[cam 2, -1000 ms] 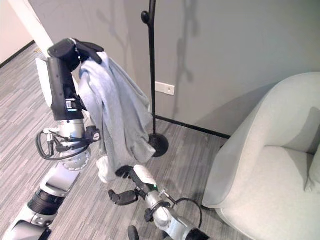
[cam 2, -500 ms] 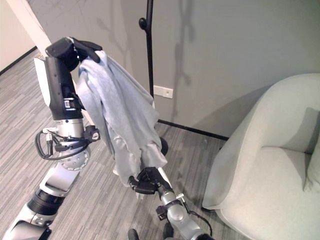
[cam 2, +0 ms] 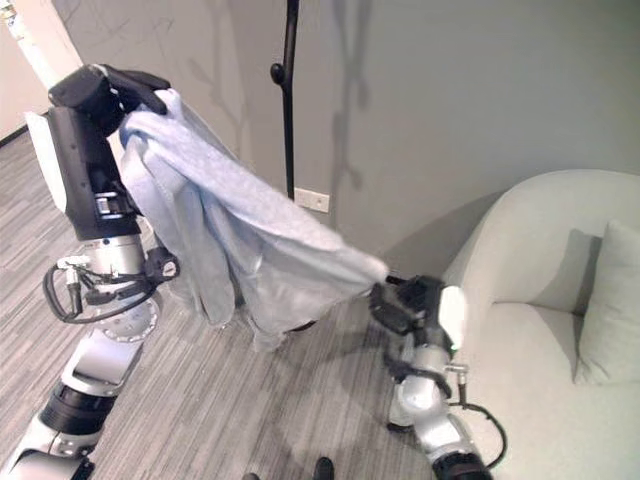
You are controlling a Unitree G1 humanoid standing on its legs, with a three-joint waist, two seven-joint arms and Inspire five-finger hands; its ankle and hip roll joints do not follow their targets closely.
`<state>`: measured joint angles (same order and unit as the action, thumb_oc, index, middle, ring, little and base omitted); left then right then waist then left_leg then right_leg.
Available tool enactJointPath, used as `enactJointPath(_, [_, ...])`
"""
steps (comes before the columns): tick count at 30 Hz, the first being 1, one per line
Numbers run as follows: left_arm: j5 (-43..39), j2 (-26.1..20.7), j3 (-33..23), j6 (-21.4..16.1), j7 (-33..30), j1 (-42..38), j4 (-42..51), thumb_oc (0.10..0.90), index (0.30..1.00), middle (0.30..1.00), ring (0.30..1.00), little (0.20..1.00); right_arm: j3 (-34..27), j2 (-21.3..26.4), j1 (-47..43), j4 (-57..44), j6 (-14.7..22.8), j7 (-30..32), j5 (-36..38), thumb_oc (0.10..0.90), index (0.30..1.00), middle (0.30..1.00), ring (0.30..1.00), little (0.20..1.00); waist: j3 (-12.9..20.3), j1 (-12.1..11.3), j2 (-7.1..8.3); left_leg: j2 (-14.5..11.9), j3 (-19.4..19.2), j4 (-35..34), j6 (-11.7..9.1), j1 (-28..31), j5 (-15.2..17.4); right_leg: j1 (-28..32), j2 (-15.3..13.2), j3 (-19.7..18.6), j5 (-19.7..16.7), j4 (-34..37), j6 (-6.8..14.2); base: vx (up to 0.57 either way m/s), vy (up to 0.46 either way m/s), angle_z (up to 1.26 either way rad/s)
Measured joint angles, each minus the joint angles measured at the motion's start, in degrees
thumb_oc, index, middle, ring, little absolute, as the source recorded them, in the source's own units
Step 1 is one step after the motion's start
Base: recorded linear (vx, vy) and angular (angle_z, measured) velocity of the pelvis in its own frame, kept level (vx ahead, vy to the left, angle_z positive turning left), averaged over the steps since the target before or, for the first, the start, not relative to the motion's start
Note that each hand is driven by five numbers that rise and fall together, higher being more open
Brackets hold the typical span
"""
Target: Hang the clothes on the sofa on the clothes rack.
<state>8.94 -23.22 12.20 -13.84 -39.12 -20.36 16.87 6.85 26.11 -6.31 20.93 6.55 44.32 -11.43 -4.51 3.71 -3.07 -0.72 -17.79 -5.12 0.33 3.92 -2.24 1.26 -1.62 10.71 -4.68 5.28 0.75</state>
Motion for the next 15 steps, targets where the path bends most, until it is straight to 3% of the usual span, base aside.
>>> enactJointPath(4, [-0.8, 0.0, -1.3, -1.5, -0.2, 0.1, 1.7, 0.400, 0.300, 0.300, 0.300, 0.300, -0.6, -0.4, -1.2, -5.9, -1.1, 3.7, -1.3, 0.400, 0.300, 0.300, 0.300, 0.300, 0.0, -0.3, -0.04, -0.5, -0.5, 0.0, 0.0, 0.5, 0.0, 0.3, 0.5, -0.3, -0.1, 0.0, -0.2, 0.01, -0.034, -0.07])
enactJointPath(10, [-2.2, 0.1, -1.6, -1.8, -0.3, 0.1, 1.8, 0.400, 0.300, 0.300, 0.300, 0.300, -1.9, -0.4, -1.5, -6.3, -2.6, 6.9, -1.9, 0.400, 0.300, 0.300, 0.300, 0.300, 0.3, -1.5, -0.38, -0.5, -0.4, 0.0, 0.0, 1.2, 0.0, 1.1, 0.6, -0.2, -0.1, 0.0, -0.2, 0.01, -0.021, 0.00])
enactJointPath(13, [-2.0, 0.1, -1.8, -2.4, -0.8, 0.1, 1.3, 0.400, 0.300, 0.300, 0.300, 0.300, -3.7, -0.2, -5.5, -6.3, -4.1, 9.7, -2.1, 0.400, 0.300, 0.300, 0.300, 0.300, 0.5, -1.5, -0.51, -0.6, -0.2, 0.0, 0.0, 1.3, 0.1, 1.3, 0.6, -0.3, -0.1, 0.0, -0.2, 0.06, -0.056, 0.00])
enactJointPath(15, [-1.4, 0.1, -1.6, -2.7, -2.0, -0.1, -1.1, 0.400, 0.300, 0.300, 0.300, 0.300, -6.1, 2.4, -13.1, -6.9, -4.5, 12.4, -3.7, 0.400, 0.300, 0.300, 0.300, 0.300, 0.6, -1.6, -0.49, -0.7, -0.4, 0.0, -0.1, 1.5, 0.0, 1.3, 0.8, -0.5, -0.1, 0.0, -0.2, 0.00, -0.112, -0.04])
